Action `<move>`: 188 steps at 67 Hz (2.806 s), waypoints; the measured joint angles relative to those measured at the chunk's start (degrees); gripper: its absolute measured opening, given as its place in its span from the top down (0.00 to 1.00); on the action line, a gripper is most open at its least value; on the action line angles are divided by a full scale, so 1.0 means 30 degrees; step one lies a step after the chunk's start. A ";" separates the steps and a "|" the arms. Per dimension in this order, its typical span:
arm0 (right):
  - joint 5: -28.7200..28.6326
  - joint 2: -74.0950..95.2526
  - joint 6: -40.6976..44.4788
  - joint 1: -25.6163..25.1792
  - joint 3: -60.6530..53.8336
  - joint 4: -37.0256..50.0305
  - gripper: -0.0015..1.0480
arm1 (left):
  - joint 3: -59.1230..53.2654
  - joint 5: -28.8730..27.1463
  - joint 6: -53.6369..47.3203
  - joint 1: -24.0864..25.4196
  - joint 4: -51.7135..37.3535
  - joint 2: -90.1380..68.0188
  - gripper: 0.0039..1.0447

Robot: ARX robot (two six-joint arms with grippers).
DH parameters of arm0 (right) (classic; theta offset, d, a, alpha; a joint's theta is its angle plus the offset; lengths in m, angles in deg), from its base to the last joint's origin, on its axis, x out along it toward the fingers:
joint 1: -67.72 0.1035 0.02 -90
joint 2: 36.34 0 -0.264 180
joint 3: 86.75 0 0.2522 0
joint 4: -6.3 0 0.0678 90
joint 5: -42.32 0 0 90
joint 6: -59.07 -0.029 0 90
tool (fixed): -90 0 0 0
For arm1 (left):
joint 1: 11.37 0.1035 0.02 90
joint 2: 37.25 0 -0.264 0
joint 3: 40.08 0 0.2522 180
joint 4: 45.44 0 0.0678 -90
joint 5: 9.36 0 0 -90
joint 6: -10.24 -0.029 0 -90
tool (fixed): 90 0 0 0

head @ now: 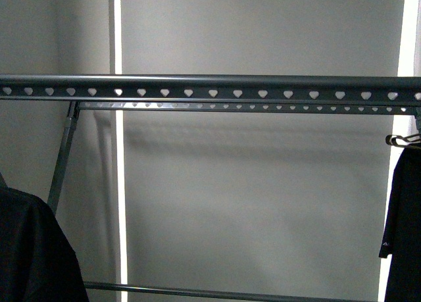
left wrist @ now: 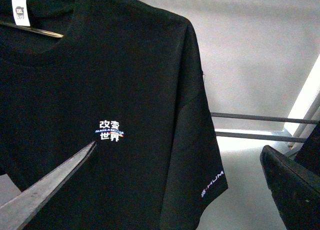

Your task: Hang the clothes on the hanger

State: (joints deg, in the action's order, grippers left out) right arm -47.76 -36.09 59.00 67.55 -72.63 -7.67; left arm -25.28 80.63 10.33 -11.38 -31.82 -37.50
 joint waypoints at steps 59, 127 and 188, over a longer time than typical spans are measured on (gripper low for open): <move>0.0000 0.0000 0.0007 0.0000 0.0000 0.0000 0.07 | 1.1256 -0.5938 1.2648 -0.0903 -0.3730 -1.9198 0.06; 0.0000 0.0000 0.0007 0.0000 0.0000 0.0000 0.07 | 2.3460 -1.0331 1.4411 -0.1574 -0.4874 -3.2210 0.08; 0.0000 0.0000 0.0000 0.0000 0.0000 0.0000 0.07 | 2.0954 -0.8670 1.4243 -0.1297 -0.4379 -3.0920 0.96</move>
State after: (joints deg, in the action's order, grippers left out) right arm -47.76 -36.09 59.00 67.55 -72.63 -7.67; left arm 37.58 54.62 53.06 -15.27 -44.95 -130.26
